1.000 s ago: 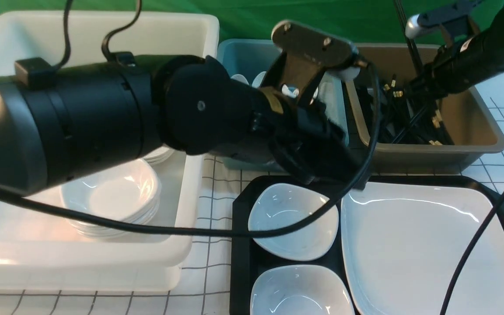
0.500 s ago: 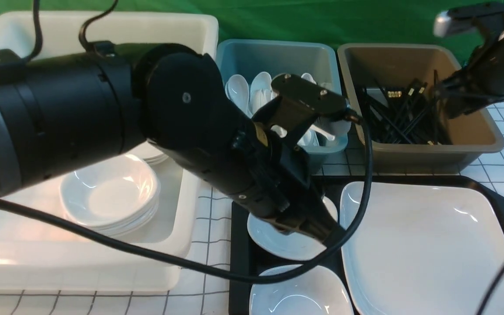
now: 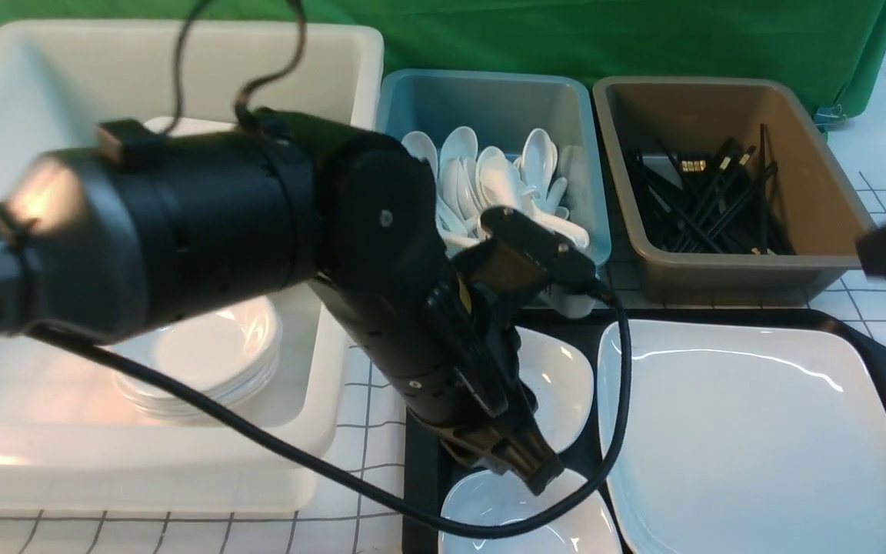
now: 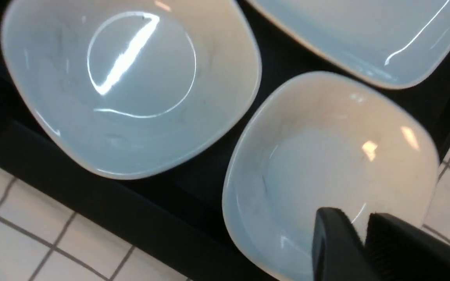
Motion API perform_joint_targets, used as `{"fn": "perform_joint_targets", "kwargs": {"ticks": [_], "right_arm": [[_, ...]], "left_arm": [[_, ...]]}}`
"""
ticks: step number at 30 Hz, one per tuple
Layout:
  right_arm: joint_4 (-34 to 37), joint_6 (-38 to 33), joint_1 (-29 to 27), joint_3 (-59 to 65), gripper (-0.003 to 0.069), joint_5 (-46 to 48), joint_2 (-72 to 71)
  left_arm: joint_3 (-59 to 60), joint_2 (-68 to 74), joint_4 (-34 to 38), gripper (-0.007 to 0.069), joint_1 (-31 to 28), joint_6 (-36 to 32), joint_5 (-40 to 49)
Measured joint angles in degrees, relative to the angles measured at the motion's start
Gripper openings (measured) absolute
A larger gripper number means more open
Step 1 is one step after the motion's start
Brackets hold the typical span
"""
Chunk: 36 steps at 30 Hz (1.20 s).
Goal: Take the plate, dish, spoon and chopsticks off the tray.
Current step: Use the left arm to grab a small plate from the dinner plate
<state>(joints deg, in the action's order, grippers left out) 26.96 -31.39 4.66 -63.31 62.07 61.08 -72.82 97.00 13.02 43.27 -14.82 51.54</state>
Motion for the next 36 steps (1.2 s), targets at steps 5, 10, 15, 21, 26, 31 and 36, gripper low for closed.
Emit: {"fn": "perform_joint_targets", "kwargs": {"ticks": [5, 10, 15, 21, 26, 31, 36], "right_arm": [[0.1, -2.1, 0.0, 9.9, 0.0019, -3.7, -9.4], [0.3, -2.9, 0.0, 13.3, 0.0019, -5.6, -14.9], [0.6, -3.1, 0.0, 13.4, 0.0019, -6.0, -15.5], [1.3, -3.1, 0.0, 13.5, 0.0019, -5.9, -15.5], [1.6, -3.1, 0.0, 13.5, 0.0027, -5.9, -15.5], [1.7, -3.1, 0.0, 13.5, 0.0034, -5.9, -15.5], [1.7, -3.2, 0.0, 13.5, 0.0038, -5.9, -15.5]], "left_arm": [[0.0, 4.6, -2.6, 0.0352, 0.0, 0.0, -0.1], [0.0, 8.0, -5.5, 0.0445, 0.0, 0.0, -1.2], [0.0, 10.8, -6.3, 0.0463, 0.0, -0.1, -3.9], [-0.2, 13.7, -7.0, 0.0463, 0.0, -0.2, -5.2], [-0.5, 14.8, -5.3, 0.0433, 0.1, -0.2, -5.0], [-0.5, 14.8, -2.4, 0.0239, 0.1, -0.2, -1.1], [-0.9, 14.3, -0.4, 0.0151, -0.3, 0.0, 0.3]]}}
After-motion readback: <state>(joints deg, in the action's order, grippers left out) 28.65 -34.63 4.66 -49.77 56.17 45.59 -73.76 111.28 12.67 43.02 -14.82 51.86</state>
